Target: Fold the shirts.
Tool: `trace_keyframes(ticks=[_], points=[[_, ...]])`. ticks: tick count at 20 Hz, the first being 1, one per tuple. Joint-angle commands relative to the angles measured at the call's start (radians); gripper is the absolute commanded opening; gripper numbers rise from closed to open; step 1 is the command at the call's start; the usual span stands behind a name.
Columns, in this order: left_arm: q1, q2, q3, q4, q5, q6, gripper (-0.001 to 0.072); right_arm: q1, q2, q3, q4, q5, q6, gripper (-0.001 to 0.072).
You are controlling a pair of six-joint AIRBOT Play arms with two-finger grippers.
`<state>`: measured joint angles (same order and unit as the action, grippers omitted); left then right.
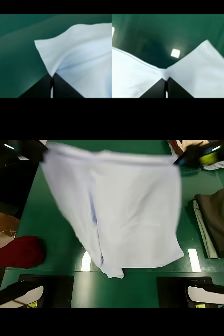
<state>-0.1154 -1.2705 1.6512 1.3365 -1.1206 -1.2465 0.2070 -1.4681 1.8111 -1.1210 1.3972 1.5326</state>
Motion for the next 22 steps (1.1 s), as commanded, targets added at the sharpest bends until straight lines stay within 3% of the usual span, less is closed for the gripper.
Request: trace_keyframes(ticks=[1, 7, 11, 12, 13, 14, 15, 16, 19, 22], points=[[0.0, -0.205, -0.072, 0.042, 0.089, -0.002, 0.0022, 0.032, -0.171, -0.089, -0.026, -0.154, 0.0, 0.0016], [0.0, -0.321, -0.072, 0.042, 0.314, -0.002, 0.0023, 0.032, -0.269, -0.089, -0.025, -0.399, 0.001, 0.0016], [0.0, -0.32, -0.072, 0.042, 0.311, -0.004, 0.0024, 0.033, -0.269, -0.089, -0.024, -0.498, 0.001, 0.0018], [0.0, -0.32, -0.072, 0.042, 0.289, -0.003, 0.0107, 0.033, -0.269, -0.089, -0.023, -0.506, 0.001, 0.002], [0.0, -0.32, -0.072, 0.042, 0.269, -0.004, 0.0385, 0.033, -0.269, -0.089, -0.023, -0.508, 0.001, 0.0026], [0.0, -0.32, -0.072, 0.043, 0.25, -0.006, 0.0564, 0.033, -0.269, -0.089, -0.023, -0.505, 0.001, 0.0108], [0.0, -0.318, -0.072, 0.046, 0.235, -0.013, 0.0566, 0.032, -0.269, -0.089, -0.023, -0.5, 0.001, 0.0311], [0.0, -0.314, -0.066, 0.051, 0.214, -0.014, 0.0566, 0.029, -0.269, -0.088, -0.023, -0.491, 0.001, 0.0416], [0.027, -0.272, -0.043, 0.043, 0.098, -0.066, 0.0565, 0.013, -0.237, -0.089, -0.027, -0.365, -0.003, 0.041], [0.111, -0.198, -0.058, -0.029, -0.097, -0.09, 0.0496, -0.012, -0.174, -0.098, -0.023, -0.167, -0.103, 0.041]])
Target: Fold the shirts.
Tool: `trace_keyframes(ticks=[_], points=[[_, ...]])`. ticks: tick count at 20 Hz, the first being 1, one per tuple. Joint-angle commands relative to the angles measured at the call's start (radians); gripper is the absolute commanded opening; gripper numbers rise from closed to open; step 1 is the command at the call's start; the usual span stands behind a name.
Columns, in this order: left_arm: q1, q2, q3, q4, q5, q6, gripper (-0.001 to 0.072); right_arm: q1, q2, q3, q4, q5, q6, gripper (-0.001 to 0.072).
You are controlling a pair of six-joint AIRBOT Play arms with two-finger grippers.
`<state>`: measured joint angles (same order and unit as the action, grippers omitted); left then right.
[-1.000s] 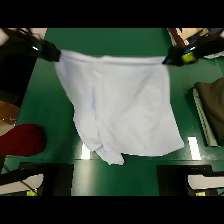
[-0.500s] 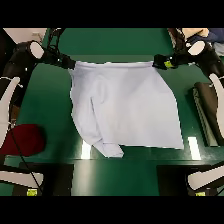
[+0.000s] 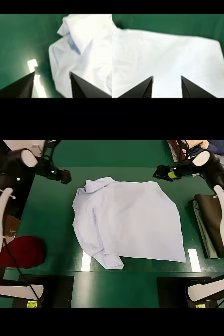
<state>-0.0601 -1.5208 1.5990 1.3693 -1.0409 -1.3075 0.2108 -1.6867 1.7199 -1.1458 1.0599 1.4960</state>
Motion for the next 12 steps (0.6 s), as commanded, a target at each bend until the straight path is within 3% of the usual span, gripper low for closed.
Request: trace_keyframes(ticks=[1, 3, 5, 11, 12], points=[[0.082, 0.08, -0.035, -0.123, -0.225, -0.028, 0.0497, -0.015, 0.079, -0.037, 0.002, 0.21, -0.085, 0.0409], [0.116, 0.165, -0.146, -0.24, -0.248, -0.028, 0.0497, -0.014, 0.165, -0.141, 0.012, 0.254, -0.092, 0.0409], [0.116, 0.266, -0.3, -0.26, -0.24, -0.032, 0.0497, -0.007, 0.267, -0.274, 0.048, 0.26, -0.095, 0.041], [0.116, 0.552, -0.876, -0.475, -0.226, -0.055, 0.0499, -0.01, 0.515, -0.558, 0.08, 0.236, -0.095, 0.041], [0.116, 0.583, -0.962, -0.525, -0.221, -0.053, 0.0563, -0.011, 0.544, -0.586, 0.08, 0.222, -0.095, 0.041]])
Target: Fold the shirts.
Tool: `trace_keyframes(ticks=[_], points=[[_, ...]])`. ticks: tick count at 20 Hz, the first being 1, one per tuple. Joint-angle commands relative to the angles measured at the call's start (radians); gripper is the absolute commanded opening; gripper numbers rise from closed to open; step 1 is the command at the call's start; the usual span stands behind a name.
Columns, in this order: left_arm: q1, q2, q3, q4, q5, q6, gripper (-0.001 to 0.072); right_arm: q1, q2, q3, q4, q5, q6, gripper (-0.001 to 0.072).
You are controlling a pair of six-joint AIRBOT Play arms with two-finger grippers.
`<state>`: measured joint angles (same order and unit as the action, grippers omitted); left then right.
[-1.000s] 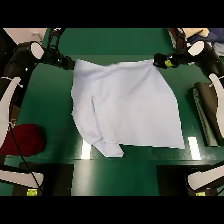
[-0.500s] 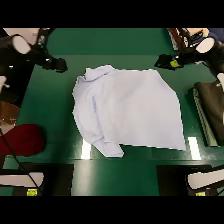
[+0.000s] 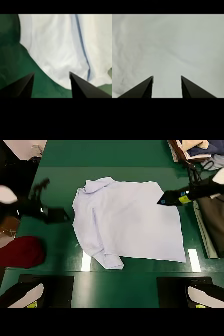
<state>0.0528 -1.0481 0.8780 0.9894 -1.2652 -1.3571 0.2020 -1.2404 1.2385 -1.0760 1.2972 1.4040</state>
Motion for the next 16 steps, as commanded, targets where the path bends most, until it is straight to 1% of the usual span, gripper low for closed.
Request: trace_keyframes(ticks=[1, 5, 9, 12, 14, 16], points=[[0.003, 0.135, -0.312, -0.184, 0.008, 0.001, 0.0589, -0.003, 0.121, -0.121, 0.01, -0.023, -0.003, 0.0409], [0.003, 0.165, -0.503, -0.232, 0.033, 0.031, 0.0589, -0.003, 0.181, -0.151, 0.011, -0.053, -0.003, 0.041], [0.003, 0.165, -0.561, -0.356, 0.101, 0.126, 0.0589, -0.003, 0.204, -0.15, 0.011, -0.072, -0.002, 0.041], [0.003, 0.165, -0.576, -0.37, 0.13, 0.135, 0.0589, -0.002, 0.204, -0.15, 0.011, -0.077, 0.002, 0.041], [-0.045, 0.165, -0.577, -0.375, 0.171, 0.134, 0.0589, -0.003, 0.204, -0.15, 0.011, -0.091, 0.003, 0.041], [-0.176, 0.165, -0.577, -0.414, 0.267, 0.134, 0.0588, -0.003, 0.204, -0.15, 0.011, -0.106, 0.022, 0.041]])
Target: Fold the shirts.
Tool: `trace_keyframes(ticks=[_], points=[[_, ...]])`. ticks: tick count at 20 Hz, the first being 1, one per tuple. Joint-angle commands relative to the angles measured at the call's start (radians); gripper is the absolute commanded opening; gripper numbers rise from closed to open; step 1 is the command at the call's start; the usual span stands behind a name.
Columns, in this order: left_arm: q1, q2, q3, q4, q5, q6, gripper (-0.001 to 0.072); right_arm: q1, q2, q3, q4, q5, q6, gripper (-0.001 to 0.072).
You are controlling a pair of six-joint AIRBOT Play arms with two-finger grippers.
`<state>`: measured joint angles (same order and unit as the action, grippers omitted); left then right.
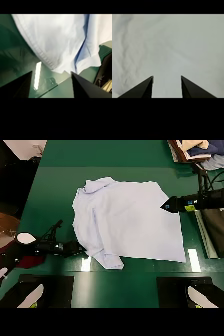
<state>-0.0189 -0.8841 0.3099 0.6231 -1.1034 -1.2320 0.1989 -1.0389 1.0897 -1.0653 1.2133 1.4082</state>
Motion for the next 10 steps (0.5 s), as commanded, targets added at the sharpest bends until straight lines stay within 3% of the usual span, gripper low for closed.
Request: trace_keyframes(ticks=[1, 3, 5, 7, 10], points=[[-0.166, 0.001, -0.009, -0.065, 0.162, 0.002, 0.0588, 0.0, 0.002, -0.001, 0.0, -0.021, 0.023, 0.041], [-0.224, 0.0, -0.009, -0.061, 0.231, -0.045, 0.0569, 0.0, 0.003, -0.001, 0.0, -0.019, 0.023, 0.041], [-0.225, 0.0, -0.009, -0.061, 0.238, -0.051, 0.0256, 0.0, 0.003, -0.001, 0.0, -0.013, 0.023, 0.0409], [-0.224, 0.002, -0.005, -0.059, 0.256, -0.05, 0.0022, 0.0, 0.003, -0.001, -0.001, -0.008, 0.023, 0.041], [-0.169, 0.002, 0.074, 0.022, 0.19, -0.051, 0.0022, -0.054, 0.003, -0.003, -0.01, 0.112, 0.023, 0.041]])
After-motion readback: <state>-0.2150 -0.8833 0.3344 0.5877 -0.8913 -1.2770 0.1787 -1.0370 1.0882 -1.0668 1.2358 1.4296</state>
